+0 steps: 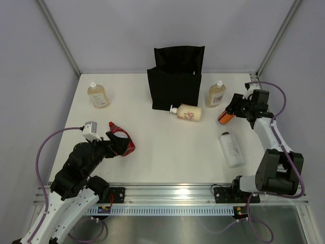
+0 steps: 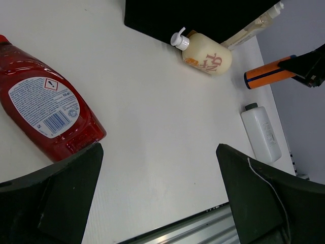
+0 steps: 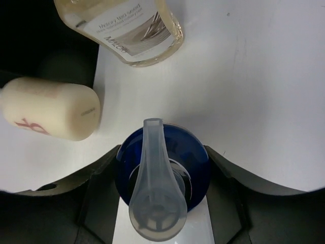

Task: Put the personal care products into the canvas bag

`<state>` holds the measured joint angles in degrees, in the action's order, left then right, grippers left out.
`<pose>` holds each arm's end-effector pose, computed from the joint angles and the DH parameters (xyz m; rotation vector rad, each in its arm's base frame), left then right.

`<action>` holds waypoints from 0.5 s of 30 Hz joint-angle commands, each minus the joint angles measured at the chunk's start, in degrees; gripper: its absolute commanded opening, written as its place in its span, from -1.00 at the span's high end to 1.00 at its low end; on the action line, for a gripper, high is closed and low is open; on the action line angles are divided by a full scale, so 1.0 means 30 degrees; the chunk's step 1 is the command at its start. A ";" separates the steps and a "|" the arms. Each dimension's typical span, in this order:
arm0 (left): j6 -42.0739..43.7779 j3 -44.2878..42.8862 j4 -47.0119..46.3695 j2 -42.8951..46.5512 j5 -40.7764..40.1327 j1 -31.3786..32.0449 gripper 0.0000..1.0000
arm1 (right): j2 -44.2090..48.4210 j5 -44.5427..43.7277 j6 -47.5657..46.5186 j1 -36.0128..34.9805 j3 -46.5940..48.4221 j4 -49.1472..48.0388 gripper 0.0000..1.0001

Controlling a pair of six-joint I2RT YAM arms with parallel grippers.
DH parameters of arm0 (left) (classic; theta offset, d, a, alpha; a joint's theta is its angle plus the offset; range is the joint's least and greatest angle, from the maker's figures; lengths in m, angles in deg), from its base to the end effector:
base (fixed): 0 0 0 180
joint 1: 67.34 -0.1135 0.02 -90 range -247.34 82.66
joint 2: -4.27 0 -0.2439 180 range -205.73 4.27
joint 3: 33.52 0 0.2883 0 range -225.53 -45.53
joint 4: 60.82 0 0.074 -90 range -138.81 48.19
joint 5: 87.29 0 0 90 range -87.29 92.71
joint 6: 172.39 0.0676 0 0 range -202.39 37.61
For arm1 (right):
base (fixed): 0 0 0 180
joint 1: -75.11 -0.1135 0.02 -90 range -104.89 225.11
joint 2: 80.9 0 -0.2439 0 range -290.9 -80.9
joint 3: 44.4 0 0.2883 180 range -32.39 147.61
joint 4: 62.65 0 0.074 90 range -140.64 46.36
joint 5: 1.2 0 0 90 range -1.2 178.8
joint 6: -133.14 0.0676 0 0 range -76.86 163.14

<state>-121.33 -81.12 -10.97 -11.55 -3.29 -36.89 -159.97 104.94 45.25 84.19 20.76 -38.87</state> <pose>0.1455 -0.0774 0.2880 -0.2182 1.9385 -0.7211 0.3620 -0.0388 0.1987 0.0622 2.2085 0.2461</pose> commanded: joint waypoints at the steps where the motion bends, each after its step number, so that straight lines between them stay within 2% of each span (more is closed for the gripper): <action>1: -0.0875 0.0087 -0.0515 0.0291 0.0125 -0.0016 -0.98 | 0.2503 0.2724 0.2833 0.0839 0.2380 -0.0382 1.00; 4: -0.1344 0.0117 -0.0720 0.0174 0.0154 -0.0016 -0.98 | 0.3209 0.4545 0.4939 0.0869 0.3726 0.0879 1.00; 8: -0.1902 0.0146 -0.0925 0.0028 -0.0050 -0.0016 -0.98 | 0.2686 0.8443 0.7905 0.0694 0.6478 0.1671 1.00; 14: -0.2781 0.0497 -0.1540 -0.0353 -0.0139 -0.0016 -0.97 | -0.0563 0.9151 0.8671 -0.2612 1.4208 0.3165 1.00; 15: -0.2811 0.0526 -0.1599 -0.0412 -0.0168 -0.0016 -0.97 | -0.1786 0.9035 0.8962 -0.3574 1.6597 0.3254 1.00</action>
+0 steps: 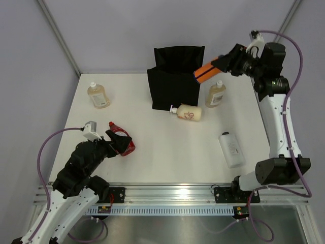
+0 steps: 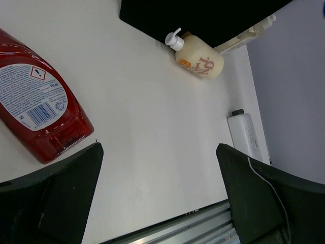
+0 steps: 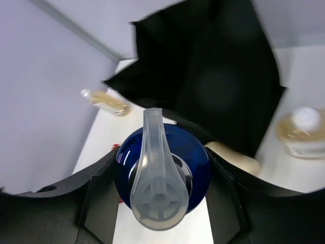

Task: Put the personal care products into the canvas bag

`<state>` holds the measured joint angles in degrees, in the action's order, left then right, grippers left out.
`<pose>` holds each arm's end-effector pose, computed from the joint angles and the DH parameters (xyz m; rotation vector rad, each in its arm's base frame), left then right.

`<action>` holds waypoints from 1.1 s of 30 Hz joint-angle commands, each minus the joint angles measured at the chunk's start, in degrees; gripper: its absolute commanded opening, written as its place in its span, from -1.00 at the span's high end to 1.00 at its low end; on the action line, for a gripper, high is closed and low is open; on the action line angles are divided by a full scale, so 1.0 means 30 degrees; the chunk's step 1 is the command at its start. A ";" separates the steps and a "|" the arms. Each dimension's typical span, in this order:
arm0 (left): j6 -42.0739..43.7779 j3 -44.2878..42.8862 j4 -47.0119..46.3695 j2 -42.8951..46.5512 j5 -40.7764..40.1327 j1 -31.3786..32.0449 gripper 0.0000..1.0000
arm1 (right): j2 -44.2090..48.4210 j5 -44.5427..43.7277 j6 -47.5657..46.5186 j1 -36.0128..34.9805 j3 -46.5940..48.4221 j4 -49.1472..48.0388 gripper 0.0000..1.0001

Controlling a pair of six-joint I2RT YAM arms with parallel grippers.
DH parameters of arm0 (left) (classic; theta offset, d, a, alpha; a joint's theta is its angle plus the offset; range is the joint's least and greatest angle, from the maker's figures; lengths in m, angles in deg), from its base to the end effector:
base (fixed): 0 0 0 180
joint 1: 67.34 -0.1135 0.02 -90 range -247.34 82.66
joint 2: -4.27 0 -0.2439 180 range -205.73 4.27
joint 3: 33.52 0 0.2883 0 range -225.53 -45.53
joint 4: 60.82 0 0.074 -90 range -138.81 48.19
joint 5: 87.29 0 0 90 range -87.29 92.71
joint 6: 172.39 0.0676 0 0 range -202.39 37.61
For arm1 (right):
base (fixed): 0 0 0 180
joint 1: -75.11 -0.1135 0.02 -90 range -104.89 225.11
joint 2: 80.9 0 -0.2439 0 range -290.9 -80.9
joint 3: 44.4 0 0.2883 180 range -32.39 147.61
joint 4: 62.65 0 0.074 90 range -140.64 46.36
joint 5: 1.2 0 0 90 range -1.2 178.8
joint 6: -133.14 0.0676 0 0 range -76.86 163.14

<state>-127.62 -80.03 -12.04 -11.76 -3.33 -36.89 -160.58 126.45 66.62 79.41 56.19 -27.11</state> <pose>0.1485 -0.0791 0.2827 -0.3275 1.9418 -0.7902 0.3711 0.0135 0.4241 -0.0279 1.8505 0.8319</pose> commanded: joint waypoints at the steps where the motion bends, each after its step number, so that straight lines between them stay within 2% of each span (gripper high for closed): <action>1: -0.0655 0.0192 -0.1533 -0.0369 -0.0066 -0.0016 -0.98 | -0.2290 0.1400 0.1840 -0.2365 0.6058 -0.0636 1.00; 5: -0.0946 0.0426 -0.1770 -0.0427 -0.0473 -0.0016 -0.98 | -0.6682 -0.0768 0.0670 -0.3978 1.2649 0.0064 1.00; 6: -0.1093 0.0426 -0.1683 -0.0485 -0.0592 -0.0016 -0.97 | -0.7794 -0.1236 0.0494 -0.4183 1.5360 0.0241 1.00; 7: -0.1442 0.0426 -0.1392 -0.0544 -0.0912 -0.0016 -0.98 | -0.9923 -0.1966 0.0318 -0.4389 1.6779 0.0504 1.00; 9: -0.1766 0.0426 -0.1098 -0.0720 -0.1119 -0.0016 -0.97 | -1.1897 -0.2964 -0.0499 -0.4945 1.9850 0.0798 1.00; 10: -0.2232 0.0339 -0.0603 -0.0778 -0.1497 -0.0016 -0.98 | -1.3038 -0.4101 -0.1954 -0.5179 2.0159 0.0742 1.00; 13: -0.2937 0.0105 0.0364 -0.1042 -0.2143 -0.0016 -0.98 | -1.3576 -0.4844 -0.3983 -0.5709 1.8529 0.0275 1.00; 14: -0.3056 0.0104 0.0572 -0.1159 -0.2291 -0.0016 -0.98 | -1.3490 -0.4786 -0.4426 -0.5738 1.6927 0.0127 1.00; 20: -0.3438 0.0542 0.0955 -0.2037 -0.2380 -0.0016 -0.98 | -1.1557 -0.4524 -1.1629 -0.6704 1.1061 0.0681 1.00; 23: -0.3496 0.0690 0.0750 -0.2448 -0.2555 -0.0016 -0.98 | -1.1700 -0.3937 -1.3217 -0.6822 1.1048 0.2289 1.00; 26: -0.4168 0.0573 0.1129 -0.2829 -0.3460 -0.0016 -0.98 | -1.2928 -0.4900 -1.4067 -0.7027 1.2274 0.3901 1.00; 28: -0.5076 0.0222 0.1977 -0.3353 -0.4541 -0.0016 -0.98 | -1.4071 -0.5692 -1.4565 -0.7202 1.2894 0.4782 0.76; 30: -0.5544 -0.0012 0.2621 -0.3823 -0.5102 -0.0016 -0.98 | -1.5093 -0.5724 -1.5062 -0.7232 1.3364 0.5075 0.61; 31: -0.5547 -0.0042 0.2712 -0.4348 -0.5482 -0.0016 -0.98 | -1.5448 -0.5665 -1.5181 -0.7232 1.3569 0.5599 0.34; 33: -0.5722 -0.0072 0.2946 -0.5024 -0.5690 -0.0016 -0.98 | -1.6209 -0.5432 -1.5473 -0.7262 1.4242 0.6129 -0.07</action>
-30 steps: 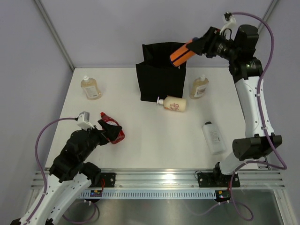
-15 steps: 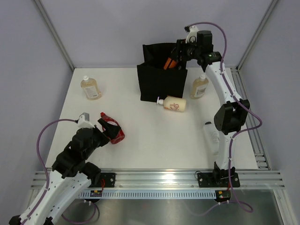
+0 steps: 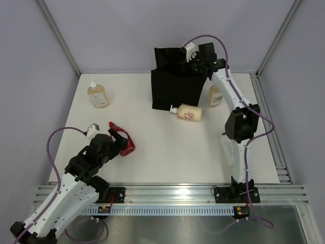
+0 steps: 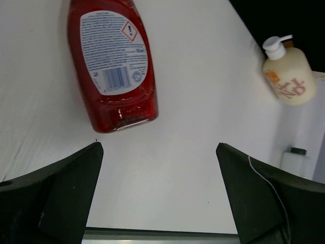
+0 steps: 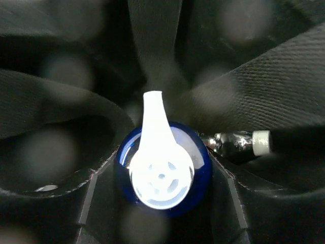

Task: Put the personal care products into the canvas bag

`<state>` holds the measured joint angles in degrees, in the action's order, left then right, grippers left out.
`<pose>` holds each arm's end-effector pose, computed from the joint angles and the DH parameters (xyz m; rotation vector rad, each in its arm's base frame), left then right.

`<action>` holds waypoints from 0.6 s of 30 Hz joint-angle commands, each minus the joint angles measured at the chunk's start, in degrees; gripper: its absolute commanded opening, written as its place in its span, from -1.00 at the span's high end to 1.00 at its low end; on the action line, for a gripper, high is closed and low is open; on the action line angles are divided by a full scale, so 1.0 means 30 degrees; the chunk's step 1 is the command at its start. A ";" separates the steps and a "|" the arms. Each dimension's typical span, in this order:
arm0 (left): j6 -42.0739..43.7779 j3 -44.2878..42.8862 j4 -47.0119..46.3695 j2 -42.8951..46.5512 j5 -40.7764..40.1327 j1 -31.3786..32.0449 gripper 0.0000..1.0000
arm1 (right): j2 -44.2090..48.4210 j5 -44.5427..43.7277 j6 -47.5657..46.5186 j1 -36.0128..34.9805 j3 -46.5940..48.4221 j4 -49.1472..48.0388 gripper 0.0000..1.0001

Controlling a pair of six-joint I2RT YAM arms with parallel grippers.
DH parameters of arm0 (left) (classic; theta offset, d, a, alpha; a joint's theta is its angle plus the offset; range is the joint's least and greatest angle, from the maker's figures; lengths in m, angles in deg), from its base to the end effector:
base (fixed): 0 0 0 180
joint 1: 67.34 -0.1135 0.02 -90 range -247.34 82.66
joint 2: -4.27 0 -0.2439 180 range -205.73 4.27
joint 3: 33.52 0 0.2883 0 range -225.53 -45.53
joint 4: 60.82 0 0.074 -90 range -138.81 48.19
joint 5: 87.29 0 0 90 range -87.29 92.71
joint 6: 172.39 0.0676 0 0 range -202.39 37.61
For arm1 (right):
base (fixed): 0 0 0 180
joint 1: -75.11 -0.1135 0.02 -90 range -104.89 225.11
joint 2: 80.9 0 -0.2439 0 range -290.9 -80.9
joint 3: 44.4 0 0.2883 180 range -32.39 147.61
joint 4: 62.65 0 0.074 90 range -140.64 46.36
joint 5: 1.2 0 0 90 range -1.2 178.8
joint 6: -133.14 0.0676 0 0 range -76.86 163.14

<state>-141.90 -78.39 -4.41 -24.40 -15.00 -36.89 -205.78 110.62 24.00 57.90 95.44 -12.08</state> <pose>0.1730 -0.0778 0.2216 -0.7299 2.1608 -0.4955 0.5172 0.1865 0.3084 -0.8762 1.9837 0.3972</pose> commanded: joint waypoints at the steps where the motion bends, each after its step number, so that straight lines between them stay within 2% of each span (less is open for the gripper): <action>1: -0.0995 -0.0734 0.0404 -0.1164 -0.1858 -0.0016 -0.98 | -0.1263 0.0047 -0.1384 -0.0064 0.1304 0.1554 -0.50; 4: -0.0762 -0.1027 0.0171 -0.2600 -0.1713 -0.0016 -0.98 | -0.1118 0.0751 -0.1386 -0.0063 0.1627 0.1908 -0.99; 11: 0.0908 -0.1758 -0.0942 -0.5353 -0.2151 -0.0016 -0.98 | 0.1808 0.2509 0.0135 0.0083 0.2536 0.1794 -0.99; 14: 0.1465 -0.2432 -0.0768 -0.7461 -0.2590 -0.0016 -0.98 | 0.3624 0.3854 0.1073 0.0667 0.2683 0.1763 -0.99; 18: 0.2516 -0.3399 -0.1291 -1.0069 -0.2710 -0.0191 -0.98 | 0.6694 0.7624 0.2069 0.1897 0.1398 0.1968 -0.99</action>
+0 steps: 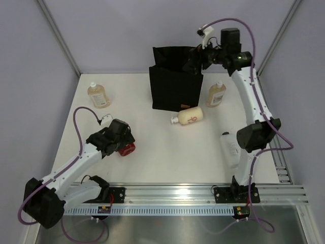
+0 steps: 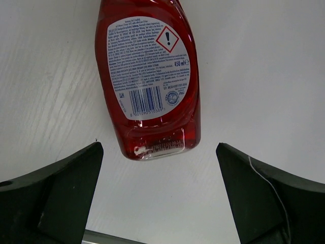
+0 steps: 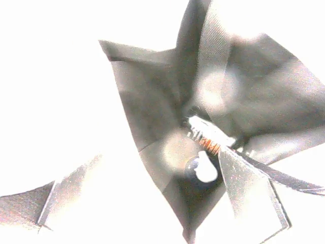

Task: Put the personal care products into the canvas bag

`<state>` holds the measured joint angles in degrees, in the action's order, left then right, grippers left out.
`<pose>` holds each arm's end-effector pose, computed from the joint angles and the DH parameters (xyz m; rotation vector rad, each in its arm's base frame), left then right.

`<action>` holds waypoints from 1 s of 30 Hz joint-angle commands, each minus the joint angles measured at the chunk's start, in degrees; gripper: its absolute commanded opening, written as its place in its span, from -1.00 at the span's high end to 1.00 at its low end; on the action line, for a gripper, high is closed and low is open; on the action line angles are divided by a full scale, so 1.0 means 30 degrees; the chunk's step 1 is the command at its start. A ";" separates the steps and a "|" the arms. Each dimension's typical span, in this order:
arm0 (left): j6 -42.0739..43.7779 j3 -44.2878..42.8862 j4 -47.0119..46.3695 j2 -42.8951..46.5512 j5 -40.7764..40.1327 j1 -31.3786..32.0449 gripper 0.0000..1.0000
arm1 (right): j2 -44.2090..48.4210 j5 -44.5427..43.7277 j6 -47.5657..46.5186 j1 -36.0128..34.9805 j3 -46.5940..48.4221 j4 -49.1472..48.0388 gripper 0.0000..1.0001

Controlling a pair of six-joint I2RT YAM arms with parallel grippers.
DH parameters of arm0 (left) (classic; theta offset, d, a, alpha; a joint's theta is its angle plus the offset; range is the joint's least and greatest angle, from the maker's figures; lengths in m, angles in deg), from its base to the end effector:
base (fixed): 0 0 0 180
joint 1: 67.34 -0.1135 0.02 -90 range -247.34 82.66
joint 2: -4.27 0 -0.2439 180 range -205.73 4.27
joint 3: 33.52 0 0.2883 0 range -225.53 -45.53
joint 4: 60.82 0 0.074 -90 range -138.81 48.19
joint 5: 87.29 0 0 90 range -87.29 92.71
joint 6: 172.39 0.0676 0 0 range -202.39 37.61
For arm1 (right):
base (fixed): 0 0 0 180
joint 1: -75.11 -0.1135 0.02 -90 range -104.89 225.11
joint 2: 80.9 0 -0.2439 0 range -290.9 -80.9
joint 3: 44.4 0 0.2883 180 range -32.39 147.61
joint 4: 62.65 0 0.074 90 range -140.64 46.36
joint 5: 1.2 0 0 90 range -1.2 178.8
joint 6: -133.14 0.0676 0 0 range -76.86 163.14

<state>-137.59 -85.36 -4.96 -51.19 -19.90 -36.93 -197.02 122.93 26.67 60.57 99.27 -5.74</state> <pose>0.2190 -0.0984 0.1787 -0.6669 2.4019 -0.0964 0.4708 0.1613 0.4021 -0.8838 1.8379 0.5963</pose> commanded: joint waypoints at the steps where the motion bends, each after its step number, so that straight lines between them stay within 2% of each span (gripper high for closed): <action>1: 0.1288 -0.1222 -0.1316 -0.2157 -0.0960 -0.0438 -0.98 | 0.4276 0.4174 0.1241 0.1533 -0.0838 -0.0086 -0.99; 3: 0.1582 -0.1718 -0.1638 -0.3158 -0.0581 -0.0761 -0.98 | 0.5881 0.5607 0.1184 0.1946 -0.2101 0.0089 -0.99; 6: 0.1292 -0.2421 -0.1204 -0.4858 -0.0344 -0.1728 -0.98 | 0.8486 0.6549 0.0686 0.2328 -0.5701 -0.0170 -0.99; 7: 0.1233 -0.2570 -0.1056 -0.5297 -0.0402 -0.2020 -0.98 | 0.9254 0.6756 0.0656 0.2387 -0.8031 -0.0434 -0.99; 9: 0.1493 -0.2805 -0.1023 -0.6353 -0.0403 -0.2343 -0.98 | 1.1473 0.7137 0.0771 0.2446 -1.0562 -0.1426 -0.99; 10: 0.1786 -0.2951 -0.1257 -0.6733 -0.0257 -0.2432 -0.98 | 1.2213 0.7255 0.0860 0.2446 -1.3069 -0.1839 -0.99; 13: 0.2899 -0.3506 -0.2077 -0.8315 0.0475 -0.2871 -0.98 | 1.4705 0.7607 0.0948 0.2505 -1.7555 -0.3188 -0.99; 16: 0.3487 -0.3860 -0.2722 -1.0043 0.1937 -0.3661 -0.98 | 1.6553 0.8134 0.0188 0.2884 -2.0727 -0.3747 -0.99; 22: 0.3839 -0.3188 -0.3632 -1.2331 0.3493 -0.4806 -0.98 | 1.7815 0.9657 -0.0517 0.3793 -2.2992 -0.3336 -0.99; 30: 0.4747 -0.3799 -0.2990 -1.2860 0.4637 -0.4835 -0.98 | 1.8227 1.2177 0.0685 0.4702 -2.4461 -0.5242 -0.99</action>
<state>-125.52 -98.52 -18.94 -85.33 -11.05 -51.44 -142.70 154.36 27.89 74.14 26.62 -17.56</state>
